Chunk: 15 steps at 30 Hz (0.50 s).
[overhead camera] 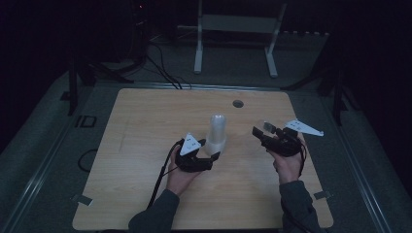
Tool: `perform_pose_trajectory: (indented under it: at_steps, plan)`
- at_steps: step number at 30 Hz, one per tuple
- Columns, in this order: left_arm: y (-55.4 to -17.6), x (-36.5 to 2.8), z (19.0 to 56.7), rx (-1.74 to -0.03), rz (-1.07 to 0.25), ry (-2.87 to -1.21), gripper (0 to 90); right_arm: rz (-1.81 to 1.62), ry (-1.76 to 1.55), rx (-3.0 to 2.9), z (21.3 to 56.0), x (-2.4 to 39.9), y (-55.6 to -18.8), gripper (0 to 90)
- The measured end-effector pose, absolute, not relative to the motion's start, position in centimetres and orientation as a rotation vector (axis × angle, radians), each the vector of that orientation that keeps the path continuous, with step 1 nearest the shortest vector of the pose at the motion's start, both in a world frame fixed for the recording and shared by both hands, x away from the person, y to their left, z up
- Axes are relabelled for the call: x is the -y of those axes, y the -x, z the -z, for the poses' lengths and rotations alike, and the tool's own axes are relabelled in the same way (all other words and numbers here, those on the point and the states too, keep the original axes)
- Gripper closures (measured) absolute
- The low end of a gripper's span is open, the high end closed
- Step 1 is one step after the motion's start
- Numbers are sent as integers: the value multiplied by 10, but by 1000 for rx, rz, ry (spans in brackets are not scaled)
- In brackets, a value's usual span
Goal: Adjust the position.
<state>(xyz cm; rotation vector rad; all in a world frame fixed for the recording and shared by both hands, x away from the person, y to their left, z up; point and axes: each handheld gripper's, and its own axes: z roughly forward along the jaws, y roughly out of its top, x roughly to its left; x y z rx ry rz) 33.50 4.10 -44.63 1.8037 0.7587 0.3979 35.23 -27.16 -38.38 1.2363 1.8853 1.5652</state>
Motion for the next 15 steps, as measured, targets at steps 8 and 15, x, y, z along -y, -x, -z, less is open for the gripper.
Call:
perform_pose_trajectory:
  at_steps: [8, 15]
  plan:
    - [-333, -28, 440, -708, -396, -1818, 275, -1621, -1285, -1882, 397, 273, -347, 393]
    - [-331, -13, 436, -670, -414, -1823, 266, -1658, -1315, -1879, 405, 274, -344, 393]
